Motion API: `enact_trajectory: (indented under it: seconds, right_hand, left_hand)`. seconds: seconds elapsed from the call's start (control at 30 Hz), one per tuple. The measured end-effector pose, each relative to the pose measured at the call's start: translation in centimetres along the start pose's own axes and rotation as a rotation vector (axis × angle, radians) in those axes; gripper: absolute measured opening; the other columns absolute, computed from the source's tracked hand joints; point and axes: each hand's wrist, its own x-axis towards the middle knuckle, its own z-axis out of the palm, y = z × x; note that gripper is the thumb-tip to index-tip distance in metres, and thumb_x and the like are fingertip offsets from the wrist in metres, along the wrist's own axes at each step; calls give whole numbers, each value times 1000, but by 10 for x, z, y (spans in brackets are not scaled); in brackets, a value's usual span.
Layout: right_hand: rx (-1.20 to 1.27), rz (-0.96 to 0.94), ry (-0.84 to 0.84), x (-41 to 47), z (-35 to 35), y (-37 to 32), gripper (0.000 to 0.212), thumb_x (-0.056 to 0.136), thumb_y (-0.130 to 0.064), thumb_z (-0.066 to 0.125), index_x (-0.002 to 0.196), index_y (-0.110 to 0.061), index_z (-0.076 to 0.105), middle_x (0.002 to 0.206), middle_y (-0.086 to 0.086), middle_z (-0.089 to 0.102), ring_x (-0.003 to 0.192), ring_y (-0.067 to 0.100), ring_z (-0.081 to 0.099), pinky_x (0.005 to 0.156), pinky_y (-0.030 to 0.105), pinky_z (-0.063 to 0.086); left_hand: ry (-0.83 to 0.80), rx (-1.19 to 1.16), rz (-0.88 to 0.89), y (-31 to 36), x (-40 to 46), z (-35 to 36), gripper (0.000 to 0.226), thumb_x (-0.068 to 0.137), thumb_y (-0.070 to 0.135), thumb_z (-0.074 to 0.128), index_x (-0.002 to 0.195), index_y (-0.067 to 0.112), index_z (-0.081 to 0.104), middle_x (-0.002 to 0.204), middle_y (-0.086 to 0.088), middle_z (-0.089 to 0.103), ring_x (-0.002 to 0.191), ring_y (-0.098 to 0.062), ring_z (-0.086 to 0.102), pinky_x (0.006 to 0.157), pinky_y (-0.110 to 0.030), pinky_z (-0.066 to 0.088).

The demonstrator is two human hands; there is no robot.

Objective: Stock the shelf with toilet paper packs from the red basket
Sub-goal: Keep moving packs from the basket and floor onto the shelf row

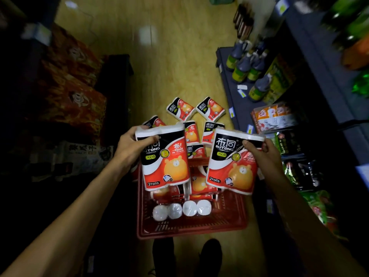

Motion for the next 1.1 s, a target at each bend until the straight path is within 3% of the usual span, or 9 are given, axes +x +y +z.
enact_trajectory:
  seconds: [0.1, 0.23, 0.37, 0.53, 0.67, 0.73, 0.9, 1.03, 1.1]
  right_hand:
    - [14, -23, 44, -27, -20, -63, 43, 70, -31, 83, 106, -20, 62, 104, 6, 73, 90, 25, 72, 77, 44, 58]
    - [24, -97, 137, -77, -49, -157, 27, 77, -19, 78, 96, -18, 60, 99, 9, 72, 75, 11, 70, 61, 24, 54]
    - [2, -180, 262, -133, -89, -249, 36, 72, -24, 83, 101, -19, 62, 99, 5, 73, 89, 21, 71, 76, 37, 59]
    - [22, -313, 432, -231, -146, -362, 33, 77, -20, 79, 100, -30, 57, 91, -17, 63, 68, -20, 60, 57, 4, 46]
    - [-21, -407, 598, -318, -201, -422, 44, 67, -45, 82, 104, -40, 60, 102, -15, 68, 86, -6, 67, 75, 20, 55]
    - [-26, -451, 698, -364, -228, -442, 50, 64, -49, 82, 108, -34, 62, 103, -12, 70, 84, -3, 68, 73, 22, 56]
    - [-8, -511, 913, -485, -287, -475, 39, 75, -33, 79, 106, -21, 58, 93, -15, 67, 66, -16, 63, 54, 4, 46]
    - [-22, -504, 1105, -574, -329, -477, 53, 65, -51, 82, 110, -33, 61, 104, -8, 72, 85, 7, 72, 76, 33, 59]
    - [-22, -501, 1206, -616, -347, -473, 51, 64, -53, 82, 107, -35, 61, 102, -9, 71, 87, 11, 72, 80, 38, 59]
  left_hand:
    - [-37, 8, 51, 60, -20, 0, 42, 76, 16, 80, 114, 11, 63, 96, -3, 72, 77, -10, 72, 56, -18, 52]
    - [-117, 10, 159, 158, -55, 7, 39, 77, 16, 80, 112, 13, 64, 94, -3, 71, 72, -3, 70, 58, -15, 52]
    - [-209, 23, 302, 261, -93, 17, 33, 78, 11, 78, 108, 10, 64, 91, -5, 70, 66, 0, 66, 56, -12, 51]
    - [-379, 24, 479, 377, -146, 39, 27, 79, 12, 77, 103, 18, 66, 95, -11, 72, 86, -28, 67, 70, -29, 56]
    - [-546, 25, 657, 461, -200, 76, 30, 76, 14, 79, 103, 17, 65, 98, -12, 71, 86, -27, 65, 59, -16, 53]
    - [-631, 12, 745, 496, -235, 98, 38, 72, 17, 82, 105, 16, 66, 99, -11, 71, 85, -27, 65, 60, -18, 54]
    - [-836, -49, 877, 564, -330, 152, 31, 76, 21, 79, 105, 21, 68, 100, -11, 72, 93, -33, 69, 82, -50, 57]
    - [-994, -77, 960, 591, -414, 191, 30, 76, 22, 79, 104, 20, 68, 97, -9, 72, 88, -29, 69, 78, -43, 56]
    - [-1069, -74, 987, 599, -454, 210, 31, 78, 20, 78, 107, 18, 67, 98, -9, 72, 89, -29, 70, 78, -42, 56]
